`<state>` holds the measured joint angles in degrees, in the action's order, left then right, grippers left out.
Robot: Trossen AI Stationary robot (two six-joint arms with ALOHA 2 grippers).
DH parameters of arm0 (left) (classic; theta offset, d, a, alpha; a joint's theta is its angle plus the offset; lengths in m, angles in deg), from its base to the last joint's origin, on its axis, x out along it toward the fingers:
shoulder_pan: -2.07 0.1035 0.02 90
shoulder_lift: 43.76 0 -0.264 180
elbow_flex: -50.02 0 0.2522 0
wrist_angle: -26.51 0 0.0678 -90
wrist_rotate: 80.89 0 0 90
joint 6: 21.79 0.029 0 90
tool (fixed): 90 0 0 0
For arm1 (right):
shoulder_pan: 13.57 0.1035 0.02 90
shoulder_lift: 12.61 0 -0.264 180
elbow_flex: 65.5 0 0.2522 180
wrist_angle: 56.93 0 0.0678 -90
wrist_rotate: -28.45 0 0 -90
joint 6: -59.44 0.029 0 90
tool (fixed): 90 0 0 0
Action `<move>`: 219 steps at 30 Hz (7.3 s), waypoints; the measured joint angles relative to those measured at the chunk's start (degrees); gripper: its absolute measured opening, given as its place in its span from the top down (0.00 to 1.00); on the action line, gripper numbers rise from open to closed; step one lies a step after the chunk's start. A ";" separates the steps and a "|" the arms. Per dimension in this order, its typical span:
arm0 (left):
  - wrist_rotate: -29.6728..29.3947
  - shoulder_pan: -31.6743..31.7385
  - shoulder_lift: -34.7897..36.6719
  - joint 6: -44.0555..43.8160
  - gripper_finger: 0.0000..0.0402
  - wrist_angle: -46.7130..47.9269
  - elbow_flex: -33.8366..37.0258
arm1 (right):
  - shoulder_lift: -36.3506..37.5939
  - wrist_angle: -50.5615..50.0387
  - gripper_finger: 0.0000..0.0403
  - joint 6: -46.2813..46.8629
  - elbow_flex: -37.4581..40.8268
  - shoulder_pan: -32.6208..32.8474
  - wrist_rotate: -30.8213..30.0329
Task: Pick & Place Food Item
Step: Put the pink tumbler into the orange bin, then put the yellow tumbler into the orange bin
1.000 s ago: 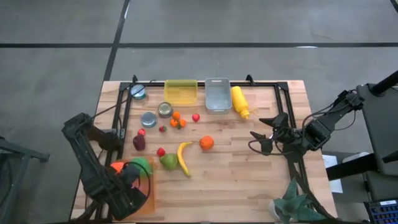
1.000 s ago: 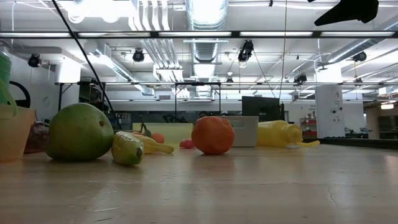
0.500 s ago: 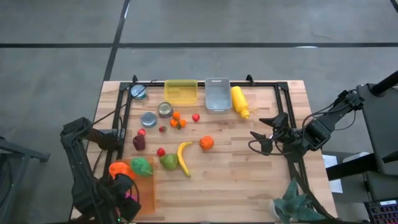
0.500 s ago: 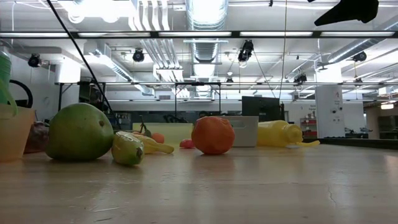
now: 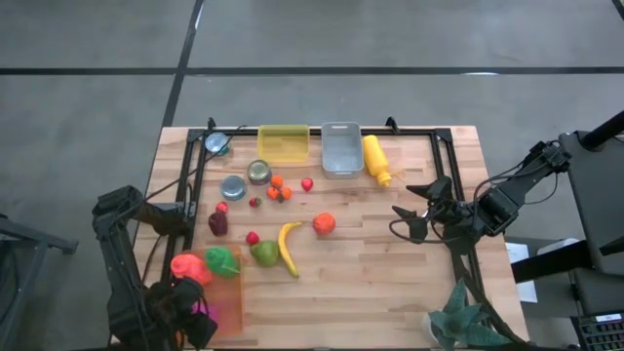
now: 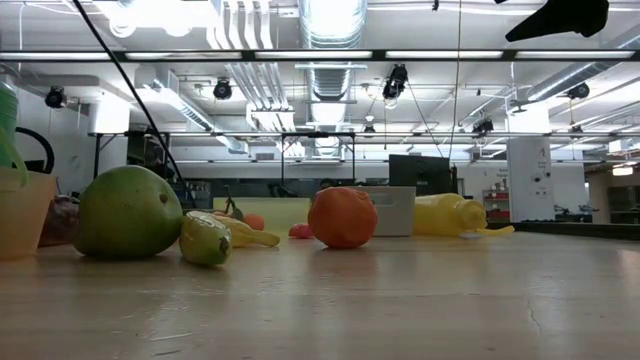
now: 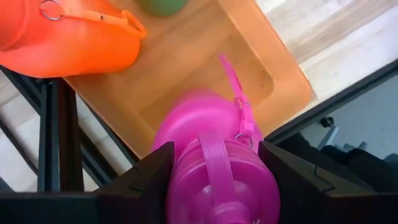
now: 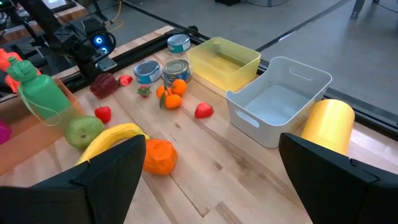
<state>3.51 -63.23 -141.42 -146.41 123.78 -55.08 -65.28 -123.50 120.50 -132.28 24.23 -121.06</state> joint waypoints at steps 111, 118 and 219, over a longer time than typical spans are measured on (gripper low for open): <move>-19.89 31.02 0.06 74.81 0.15 -28.27 -4.28 | 0.02 0.03 0.10 0.00 0.00 0.03 0.00; -20.39 32.53 0.02 87.55 0.15 -38.78 0.07 | 0.02 0.05 0.10 -0.02 0.00 0.00 0.00; -20.31 56.50 0.07 121.56 0.15 -50.91 1.67 | -0.26 5.86 0.10 5.94 0.00 -0.09 -6.47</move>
<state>-16.80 -6.72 -141.36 -24.84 72.87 -53.41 -65.54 -117.64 126.44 -132.28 24.14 -127.53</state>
